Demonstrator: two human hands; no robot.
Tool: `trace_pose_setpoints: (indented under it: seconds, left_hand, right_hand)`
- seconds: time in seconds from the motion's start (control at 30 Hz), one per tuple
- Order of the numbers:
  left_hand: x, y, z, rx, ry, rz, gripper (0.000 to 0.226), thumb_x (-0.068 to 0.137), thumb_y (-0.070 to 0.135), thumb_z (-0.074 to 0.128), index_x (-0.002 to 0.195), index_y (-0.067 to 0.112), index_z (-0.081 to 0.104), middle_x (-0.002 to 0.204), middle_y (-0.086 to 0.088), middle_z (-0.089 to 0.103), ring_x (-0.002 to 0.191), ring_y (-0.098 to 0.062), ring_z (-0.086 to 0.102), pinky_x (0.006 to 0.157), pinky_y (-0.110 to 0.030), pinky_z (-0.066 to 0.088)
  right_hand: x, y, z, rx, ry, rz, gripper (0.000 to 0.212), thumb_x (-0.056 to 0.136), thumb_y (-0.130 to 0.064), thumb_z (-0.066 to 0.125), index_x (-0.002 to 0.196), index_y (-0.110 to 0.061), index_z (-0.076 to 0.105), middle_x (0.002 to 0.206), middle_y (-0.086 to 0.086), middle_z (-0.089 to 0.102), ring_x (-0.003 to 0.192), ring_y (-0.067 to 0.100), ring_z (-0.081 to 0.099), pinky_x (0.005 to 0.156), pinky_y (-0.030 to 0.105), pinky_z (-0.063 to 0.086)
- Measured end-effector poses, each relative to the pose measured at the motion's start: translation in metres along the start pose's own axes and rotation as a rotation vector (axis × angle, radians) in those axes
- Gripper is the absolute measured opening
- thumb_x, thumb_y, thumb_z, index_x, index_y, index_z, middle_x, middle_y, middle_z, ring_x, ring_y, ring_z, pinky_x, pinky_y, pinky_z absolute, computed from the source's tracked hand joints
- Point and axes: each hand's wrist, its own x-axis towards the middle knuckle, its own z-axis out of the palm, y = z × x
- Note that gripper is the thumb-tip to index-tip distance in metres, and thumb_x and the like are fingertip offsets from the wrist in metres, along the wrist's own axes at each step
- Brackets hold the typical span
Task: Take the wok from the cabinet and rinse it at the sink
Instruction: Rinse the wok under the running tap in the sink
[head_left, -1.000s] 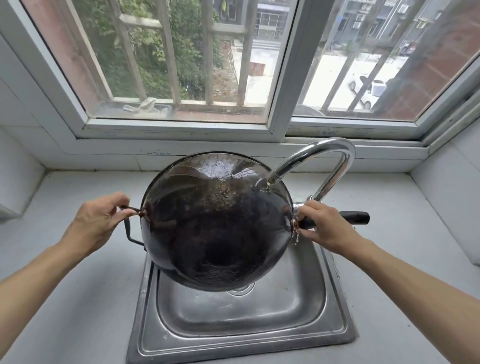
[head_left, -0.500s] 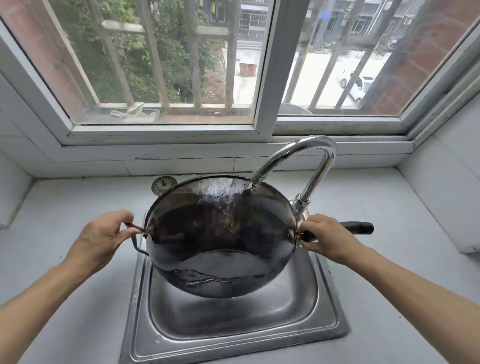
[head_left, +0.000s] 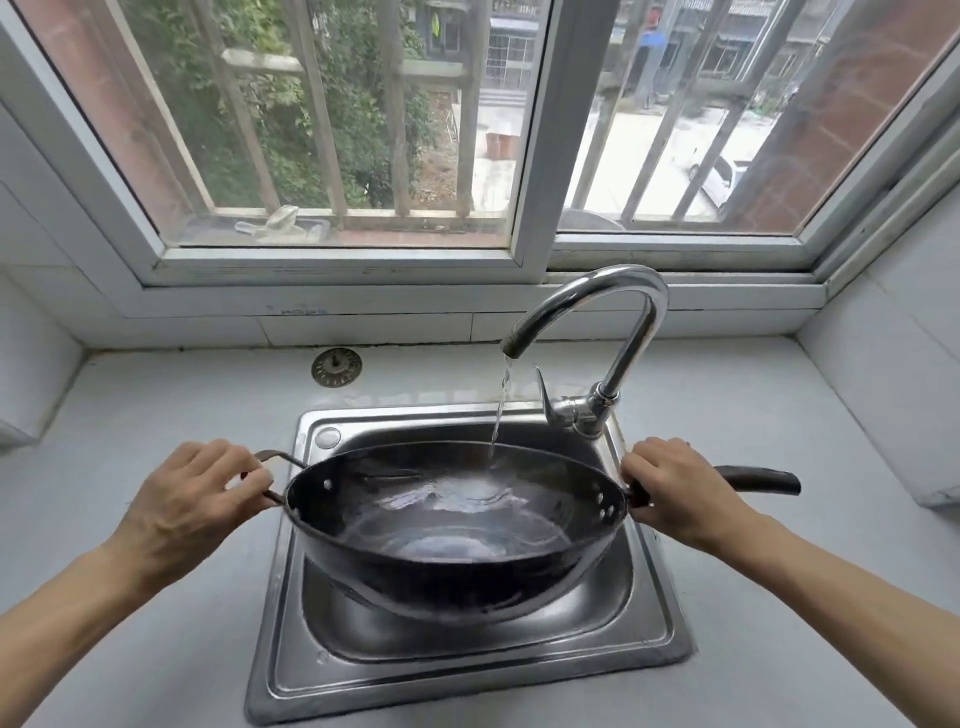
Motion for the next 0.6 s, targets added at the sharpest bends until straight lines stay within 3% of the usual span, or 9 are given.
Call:
trace_pose_setpoints:
  seconds: [0.1,0.2,0.3,0.43,0.6]
  left_hand:
    - [-0.007,0.006,-0.006,0.024,0.000,0.021,0.033,0.097,0.038,0.050,0.081,0.010,0.060,0.082,-0.009,0.059,0.071,-0.033,0.057,0.066,-0.043,0.040]
    - [-0.014,0.015,-0.010,0.037,-0.004,0.010,0.037,0.096,0.039,0.049,0.077,0.010,0.060,0.082,-0.009,0.058,0.074,-0.033,0.058,0.068,-0.042,0.039]
    - [-0.019,0.021,-0.012,0.046,-0.024,0.022,0.035,0.094,0.041,0.050,0.079,0.010,0.057,0.091,-0.010,0.060,0.089,-0.033,0.056,0.075,-0.042,0.040]
    - [-0.026,0.025,-0.013,0.048,-0.106,0.056,0.034,0.092,0.041,0.048,0.078,0.010,0.053,0.109,-0.012,0.058,0.105,-0.034,0.053,0.084,-0.044,0.040]
    - [-0.027,0.031,-0.014,-0.003,-0.276,0.042,0.032,0.088,0.041,0.046,0.072,0.014,0.055,0.108,-0.009,0.059,0.108,-0.033,0.055,0.086,-0.042,0.038]
  right_hand:
    - [-0.005,-0.003,-0.004,0.104,0.020,0.062,0.041,0.054,-0.008,0.081,0.073,-0.014,0.045,0.074,0.001,0.049,0.060,0.019,0.039,0.050,0.031,0.038]
    - [-0.013,-0.009,0.000,0.133,-0.048,0.137,0.043,0.062,-0.011,0.077,0.083,-0.020,0.040,0.075,-0.002,0.051,0.056,0.023,0.044,0.049,0.034,0.042]
    - [-0.023,-0.012,0.008,0.203,-0.171,0.209,0.030,0.071,-0.016,0.070,0.090,-0.021,0.048,0.079,-0.010,0.050,0.068,0.017,0.049,0.061,0.031,0.045]
    - [-0.028,-0.017,0.014,0.226,-0.271,0.181,0.016,0.075,-0.024,0.065,0.089,-0.025,0.057,0.086,-0.011,0.052,0.079,0.013,0.051,0.070,0.026,0.045]
    - [-0.029,-0.023,0.024,0.164,-0.295,0.165,0.016,0.072,-0.024,0.063,0.085,-0.023,0.053,0.084,-0.009,0.050,0.079,0.014,0.041,0.067,0.027,0.038]
